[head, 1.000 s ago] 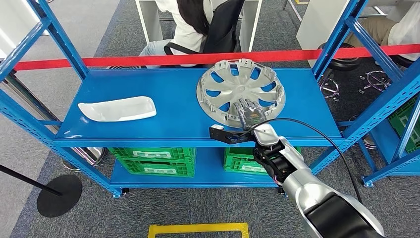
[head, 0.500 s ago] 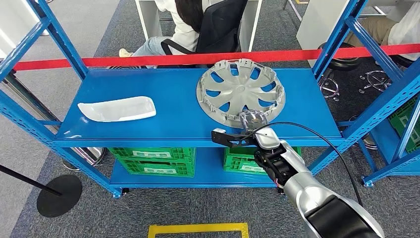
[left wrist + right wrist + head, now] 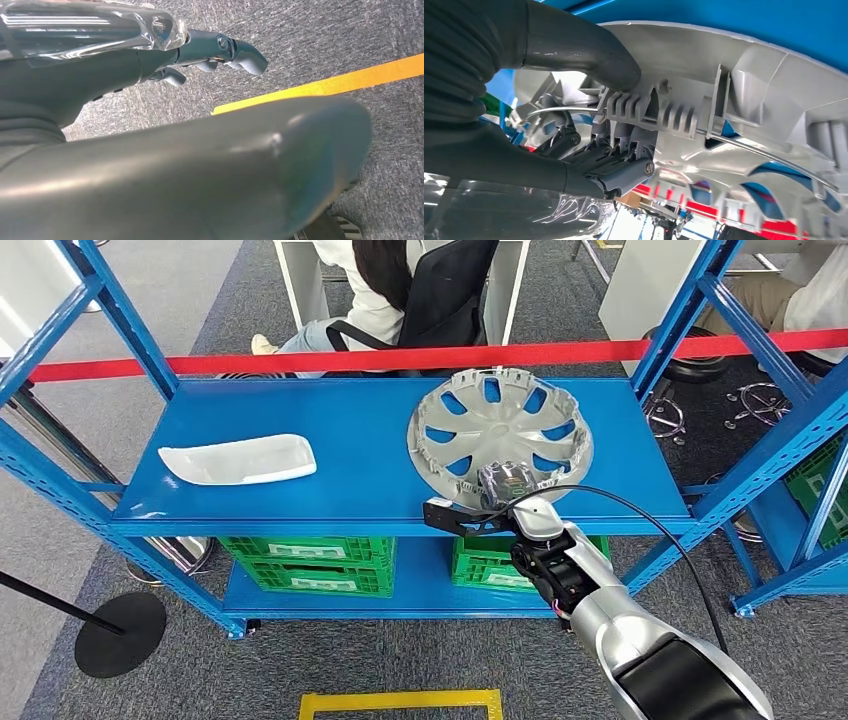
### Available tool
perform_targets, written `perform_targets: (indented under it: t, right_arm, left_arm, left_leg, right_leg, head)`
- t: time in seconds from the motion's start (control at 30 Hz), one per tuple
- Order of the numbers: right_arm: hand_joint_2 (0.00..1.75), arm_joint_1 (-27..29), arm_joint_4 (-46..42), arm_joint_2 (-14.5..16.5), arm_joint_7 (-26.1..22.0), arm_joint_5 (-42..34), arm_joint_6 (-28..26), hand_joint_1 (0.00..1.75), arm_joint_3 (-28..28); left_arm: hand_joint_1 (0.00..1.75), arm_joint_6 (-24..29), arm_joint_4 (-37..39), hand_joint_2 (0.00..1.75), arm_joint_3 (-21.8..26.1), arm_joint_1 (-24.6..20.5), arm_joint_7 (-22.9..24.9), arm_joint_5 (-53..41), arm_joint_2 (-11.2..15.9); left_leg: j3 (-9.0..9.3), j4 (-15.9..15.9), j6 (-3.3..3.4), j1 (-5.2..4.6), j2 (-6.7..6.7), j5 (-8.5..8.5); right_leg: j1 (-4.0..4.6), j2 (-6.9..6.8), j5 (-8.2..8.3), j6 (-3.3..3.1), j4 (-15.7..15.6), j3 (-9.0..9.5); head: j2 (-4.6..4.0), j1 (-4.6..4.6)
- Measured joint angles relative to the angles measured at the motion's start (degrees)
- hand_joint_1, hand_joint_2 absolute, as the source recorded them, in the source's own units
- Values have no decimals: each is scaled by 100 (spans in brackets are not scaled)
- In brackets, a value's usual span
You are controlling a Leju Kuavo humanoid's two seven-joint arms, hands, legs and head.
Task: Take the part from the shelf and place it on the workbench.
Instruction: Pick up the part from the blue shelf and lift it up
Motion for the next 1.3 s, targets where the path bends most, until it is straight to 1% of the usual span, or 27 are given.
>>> perform_targets:
  t: [0.23,0.3,0.47,0.63,0.67,0.73,0.8,0.87,0.93,1.1,1.2,1.3]
  right_arm:
    - [175,-15,0,2,-24,-4,-9,175,-15]
    - [175,-17,-1,5,-96,-73,-47,175,-48]
    - [175,-8,-8,19,-655,-622,-144,175,-378]
    - [175,3,-21,41,-863,-825,-159,175,-606]
    - [175,13,-45,45,-1036,-993,-169,175,-683]
    - [175,59,-161,48,-1633,-1526,-185,175,-929]
    - [175,146,-388,49,-2299,-2131,-136,175,-1213]
    - [175,294,-772,54,-2774,-2718,19,175,-1453]
    - [175,514,-1346,56,-3019,-3324,265,175,-1640]
    - [175,1281,-3100,-54,-3099,-4566,760,175,-1865]
    - [175,1721,-3986,-166,-3101,-4946,914,175,-1919]
    - [175,2026,-4608,-258,-3135,-5123,964,175,-1980]
  left_arm:
    - [0,-8,0,0,-1,-4,3,0,0]
    - [0,-8,0,0,-2,-5,9,2,0]
    - [0,4,0,0,-9,-8,19,40,0]
    - [0,11,0,0,-26,-13,19,43,0]
    - [0,14,0,0,-29,-13,18,43,0]
    - [0,21,0,0,-33,-12,12,42,0]
    - [0,38,0,87,-34,-12,6,42,0]
    - [0,60,0,175,-35,-10,5,46,0]
    - [0,74,0,175,-35,3,-8,55,2]
    - [0,80,0,175,-35,68,-102,66,7]
    - [0,75,0,175,-37,78,-122,66,10]
    - [0,86,0,175,-46,80,-132,46,11]
  left_leg:
    - [1,0,0,0,0,0]
    - [1,0,0,0,0,0]
    - [1,0,0,0,3,0]
    - [-1,0,0,0,1,0]
    - [-2,0,0,0,2,0]
    - [-2,0,-2,0,7,-2]
    - [-1,0,-5,1,13,-4]
    - [0,0,-7,1,13,-5]
    - [0,0,-7,2,6,-5]
    - [-7,0,-7,1,1,-6]
    - [-14,0,-8,1,1,-8]
    - [-15,0,-8,0,0,-8]
  right_leg:
    - [0,0,0,0,0,1]
    - [0,0,0,0,0,1]
    - [0,1,0,0,1,0]
    - [0,1,0,0,1,-2]
    - [0,1,0,0,1,-3]
    - [1,7,0,0,1,-3]
    - [2,15,0,0,1,-4]
    - [2,15,0,0,1,-4]
    - [2,8,-1,0,0,-4]
    - [1,3,-4,2,0,-9]
    - [0,3,-5,2,0,-15]
    - [0,3,-6,1,-1,-16]
  head:
    - [0,0]
    - [0,0]
    - [0,0]
    - [0,-1]
    - [0,-1]
    - [0,0]
    - [0,0]
    - [0,-1]
    - [0,-1]
    - [0,-1]
    - [0,-1]
    - [0,0]
